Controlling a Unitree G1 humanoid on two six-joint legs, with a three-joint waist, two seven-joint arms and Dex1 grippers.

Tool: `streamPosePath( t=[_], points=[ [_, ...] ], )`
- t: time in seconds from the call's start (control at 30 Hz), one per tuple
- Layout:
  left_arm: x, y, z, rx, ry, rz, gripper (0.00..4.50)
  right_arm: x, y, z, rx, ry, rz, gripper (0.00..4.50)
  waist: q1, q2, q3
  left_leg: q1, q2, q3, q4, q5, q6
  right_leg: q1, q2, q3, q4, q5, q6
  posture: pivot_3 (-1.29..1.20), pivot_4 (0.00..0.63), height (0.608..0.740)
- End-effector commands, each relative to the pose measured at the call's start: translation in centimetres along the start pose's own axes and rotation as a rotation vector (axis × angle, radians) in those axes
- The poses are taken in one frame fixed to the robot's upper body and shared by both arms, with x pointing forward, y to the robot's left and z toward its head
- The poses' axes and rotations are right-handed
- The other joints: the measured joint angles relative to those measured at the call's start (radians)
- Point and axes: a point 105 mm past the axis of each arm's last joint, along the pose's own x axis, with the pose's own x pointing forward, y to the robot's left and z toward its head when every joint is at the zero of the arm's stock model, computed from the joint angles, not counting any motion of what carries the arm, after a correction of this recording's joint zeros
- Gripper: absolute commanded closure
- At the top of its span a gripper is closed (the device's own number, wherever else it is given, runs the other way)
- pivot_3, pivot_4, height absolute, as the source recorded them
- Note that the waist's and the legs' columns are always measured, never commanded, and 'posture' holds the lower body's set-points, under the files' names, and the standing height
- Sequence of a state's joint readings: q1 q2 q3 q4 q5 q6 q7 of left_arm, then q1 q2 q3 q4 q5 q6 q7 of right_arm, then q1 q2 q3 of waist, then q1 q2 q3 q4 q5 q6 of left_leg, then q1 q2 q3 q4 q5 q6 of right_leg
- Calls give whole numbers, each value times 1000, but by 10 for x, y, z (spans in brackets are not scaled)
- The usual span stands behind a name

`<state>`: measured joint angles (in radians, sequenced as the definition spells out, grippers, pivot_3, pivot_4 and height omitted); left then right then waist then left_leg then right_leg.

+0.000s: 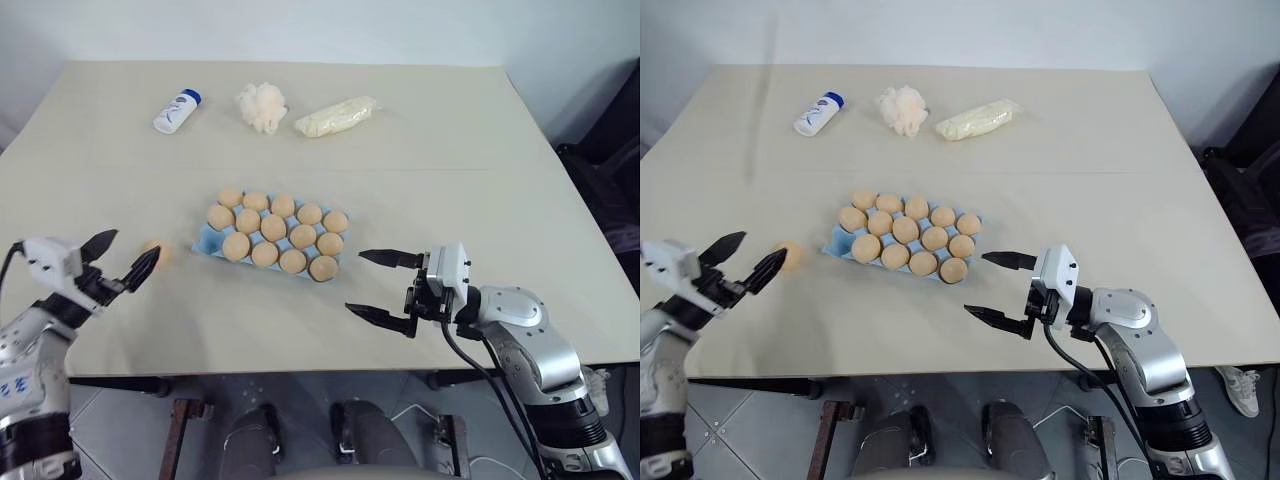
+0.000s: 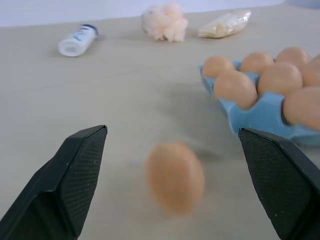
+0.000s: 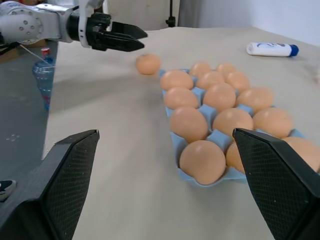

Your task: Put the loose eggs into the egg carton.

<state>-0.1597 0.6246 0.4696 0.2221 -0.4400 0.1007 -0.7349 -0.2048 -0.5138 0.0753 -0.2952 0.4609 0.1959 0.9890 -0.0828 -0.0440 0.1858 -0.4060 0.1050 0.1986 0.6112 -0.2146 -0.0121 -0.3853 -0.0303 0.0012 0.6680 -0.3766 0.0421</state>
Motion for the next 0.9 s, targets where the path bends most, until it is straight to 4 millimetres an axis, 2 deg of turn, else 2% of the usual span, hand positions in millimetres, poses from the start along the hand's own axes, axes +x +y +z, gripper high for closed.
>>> streamPosePath(
  t=[0.03,0.13,0.27,0.4,0.57,0.6,0.73,0.8,0.9],
  points=[
    [15,3,-7,-3,52,-22,26,-2,-2,10,-39,-29,-23,0,0,0,0,0,0,0,0,1,-1,-1,1,1,0,0,0,0,150,740],
    [26,6,-14,13,88,-19,26,-4,-1,10,-39,-27,-33,0,0,0,0,0,1,1,0,1,-2,-1,2,1,0,0,0,0,150,740],
    [29,12,-16,43,91,9,26,-6,0,10,-39,-25,-53,0,-1,0,0,-1,1,2,0,1,-2,-2,2,2,0,0,0,0,150,740],
    [28,8,-27,32,136,-16,876,-7,0,9,-35,-25,-73,0,2,0,0,-1,1,3,1,2,-3,-3,2,2,2,0,0,0,150,740],
    [32,9,-18,52,101,-8,2502,-8,0,9,-35,-23,-78,0,3,0,0,-1,1,3,1,2,-3,-4,2,3,4,0,0,0,150,740],
    [35,6,-9,56,59,-23,2672,-9,0,9,-35,-23,-80,0,3,0,0,-1,1,3,1,2,-3,-4,2,3,5,0,0,0,150,740],
    [48,-22,36,48,-151,-172,2672,-10,0,8,-36,-20,-83,0,9,0,0,-1,1,2,1,2,-3,-4,2,2,5,0,0,0,150,740],
    [53,-33,44,36,-172,-229,2672,-10,1,7,-35,-18,-83,0,13,-1,0,-1,1,2,1,3,-4,-4,2,2,5,0,0,0,150,740],
    [68,-62,42,70,-136,-358,2672,-9,0,6,-37,-20,-85,0,22,0,0,-1,1,3,2,3,-3,-4,2,3,6,0,0,0,150,740]
  ],
)
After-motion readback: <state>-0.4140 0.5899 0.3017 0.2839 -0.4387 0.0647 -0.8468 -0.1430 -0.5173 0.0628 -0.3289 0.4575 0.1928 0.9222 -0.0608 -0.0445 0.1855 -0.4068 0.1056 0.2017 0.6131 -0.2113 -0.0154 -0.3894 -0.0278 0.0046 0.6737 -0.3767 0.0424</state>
